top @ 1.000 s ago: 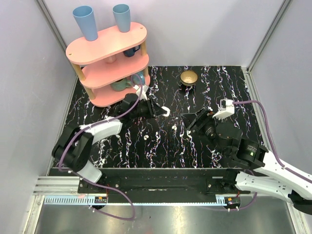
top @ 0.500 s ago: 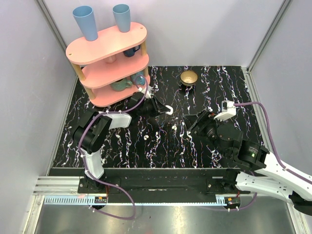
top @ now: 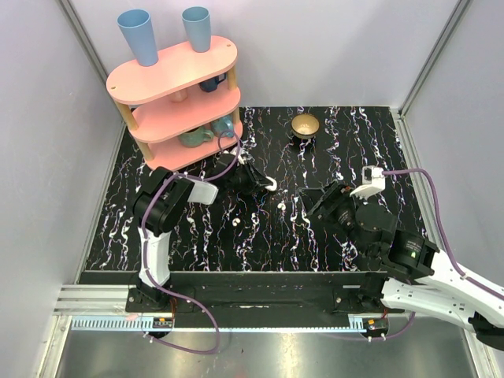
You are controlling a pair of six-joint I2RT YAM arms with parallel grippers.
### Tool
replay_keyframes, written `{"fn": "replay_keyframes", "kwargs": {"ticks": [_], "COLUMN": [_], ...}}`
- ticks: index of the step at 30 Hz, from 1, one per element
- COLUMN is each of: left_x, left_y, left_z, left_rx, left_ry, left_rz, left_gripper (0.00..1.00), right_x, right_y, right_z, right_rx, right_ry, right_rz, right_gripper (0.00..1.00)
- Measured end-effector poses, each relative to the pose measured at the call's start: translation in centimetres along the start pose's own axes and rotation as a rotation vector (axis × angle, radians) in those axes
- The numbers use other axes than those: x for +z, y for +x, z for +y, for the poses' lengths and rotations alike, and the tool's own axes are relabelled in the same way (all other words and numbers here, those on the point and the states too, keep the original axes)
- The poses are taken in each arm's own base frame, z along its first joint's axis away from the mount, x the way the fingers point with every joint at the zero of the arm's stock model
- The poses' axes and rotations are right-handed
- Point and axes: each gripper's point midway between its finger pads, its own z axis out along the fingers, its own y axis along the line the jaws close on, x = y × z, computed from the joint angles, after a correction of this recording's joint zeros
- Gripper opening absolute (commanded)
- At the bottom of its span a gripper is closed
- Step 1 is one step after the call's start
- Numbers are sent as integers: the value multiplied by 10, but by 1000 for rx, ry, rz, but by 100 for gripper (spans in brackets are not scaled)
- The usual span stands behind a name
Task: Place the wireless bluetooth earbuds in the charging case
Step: Place the charging case with the earbuds at the center of the board.
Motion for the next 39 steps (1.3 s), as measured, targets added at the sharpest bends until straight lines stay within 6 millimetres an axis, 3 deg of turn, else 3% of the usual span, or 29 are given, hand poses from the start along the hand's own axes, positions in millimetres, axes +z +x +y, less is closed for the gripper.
{"fn": "replay_keyframes", "kwargs": {"ticks": [4, 11, 18, 21, 22, 25, 33, 39], "left_x": [2, 4, 4, 3, 3, 2, -6, -24], "left_y": [1, -2, -3, -2, -1, -1, -2, -3], "left_z": [10, 10, 11, 11, 13, 11, 9, 17], "left_rx": [-26, -34, -33, -24, -21, -19, 16, 76], "left_ry": [-29, -36, -38, -38, -42, -40, -76, -160], "left_rz": [-1, -9, -9, -4, -1, 9, 23, 14], "left_gripper": [18, 24, 36, 47, 55, 64, 74, 75], "right_x": [-1, 0, 0, 1, 1, 1, 3, 4], "right_y": [-1, 0, 2, 2, 2, 3, 6, 7], "right_z": [-3, -7, -9, -9, -9, -9, -9, -8], "right_rx": [-4, -12, -17, -17, -17, -18, -27, -22], "right_ry": [7, 22, 27, 28, 28, 29, 31, 32], "right_rz": [-4, -12, -8, -7, -6, -6, 5, 10], "right_gripper": [83, 84, 84, 84, 84, 85, 85, 85]}}
